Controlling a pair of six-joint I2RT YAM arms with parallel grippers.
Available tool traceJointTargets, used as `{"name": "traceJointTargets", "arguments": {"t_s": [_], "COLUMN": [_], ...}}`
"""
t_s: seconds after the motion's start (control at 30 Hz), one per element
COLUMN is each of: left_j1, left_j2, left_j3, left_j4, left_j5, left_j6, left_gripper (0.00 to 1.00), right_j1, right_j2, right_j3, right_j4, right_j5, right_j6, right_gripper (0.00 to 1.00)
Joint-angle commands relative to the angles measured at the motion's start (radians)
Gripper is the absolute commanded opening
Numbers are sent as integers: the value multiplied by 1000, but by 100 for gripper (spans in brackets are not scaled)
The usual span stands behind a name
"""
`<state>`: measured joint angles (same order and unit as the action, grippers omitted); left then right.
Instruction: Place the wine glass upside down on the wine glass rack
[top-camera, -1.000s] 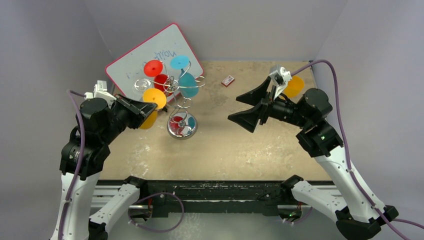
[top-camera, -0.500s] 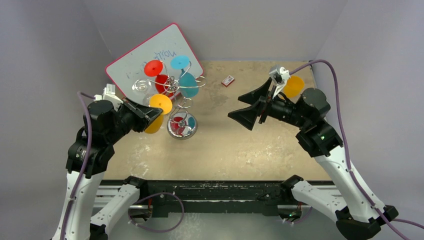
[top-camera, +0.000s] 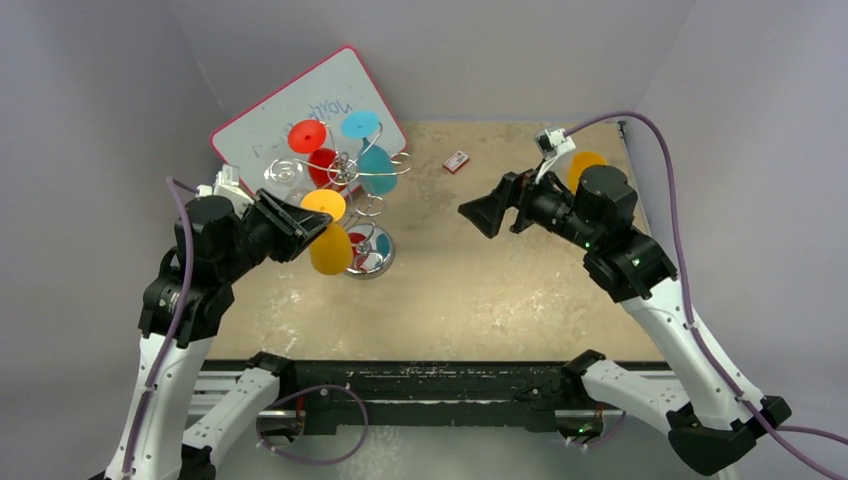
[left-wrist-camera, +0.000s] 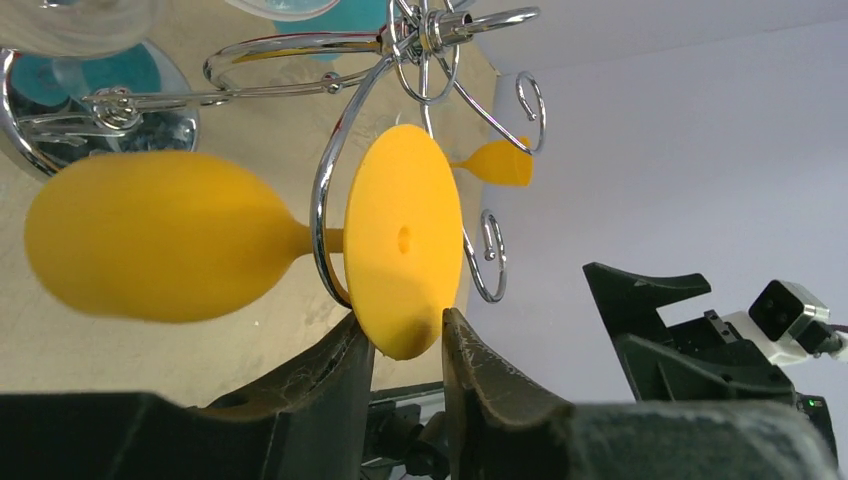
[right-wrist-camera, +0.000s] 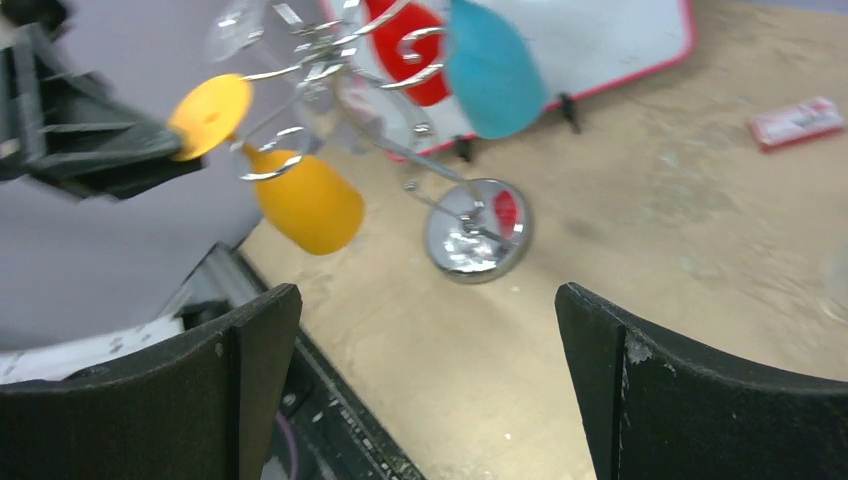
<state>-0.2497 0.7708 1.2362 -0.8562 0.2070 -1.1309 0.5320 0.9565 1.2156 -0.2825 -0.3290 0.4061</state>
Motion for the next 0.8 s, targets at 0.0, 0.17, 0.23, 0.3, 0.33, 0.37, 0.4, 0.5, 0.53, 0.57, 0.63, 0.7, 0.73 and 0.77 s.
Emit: {"name": "traceJointTargets", "arguments": {"t_s": [0.0,0.17,0.23,0.3,0.33,0.37,0.4,0.5,0.53,0.57,0.63,0.7,0.73,0.77], "left_j1": [3,3,3,3,3,3,3,3,3,3,3,3,3,3], "left_j2": [1,13,12,13,12,10,8,1,0,1,-5,-14,-20,-29], "left_j3": [37,102,132,162,176,190,199,218,227,236,243,240,238,235], "left_j4": [6,-72,-96,-121,-133,-145,-155,-173,-177,-178,-176,-165,-157,-150], "left_j5": [-29,-107,-137,-176,-197,-220,-247,-318,-332,-344,-390,-437,-448,-455], "left_j6": [35,97,127,156,175,195,214,267,290,317,367,402,425,449], "left_gripper": [32,46,51,57,60,63,66,71,72,73,74,76,76,79], "right_j1": [2,2,0,1,1,1,0,-12,-22,-34,-57,-90,-102,-113], "right_j2": [20,53,66,91,106,125,145,208,234,259,325,375,398,417], "right_j3": [77,91,86,92,97,106,115,125,131,138,154,169,173,175], "right_j4": [-92,-114,-105,-102,-101,-101,-98,-63,-53,-46,-36,-26,-19,-13], "right_j5": [296,425,469,520,544,565,581,592,576,556,517,461,431,420], "right_j6": [23,10,1,-2,-3,-10,-21,-60,-71,-86,-115,-151,-171,-194], "right_gripper": [100,100,100,100,100,100,100,97,96,94,89,82,78,73]}}
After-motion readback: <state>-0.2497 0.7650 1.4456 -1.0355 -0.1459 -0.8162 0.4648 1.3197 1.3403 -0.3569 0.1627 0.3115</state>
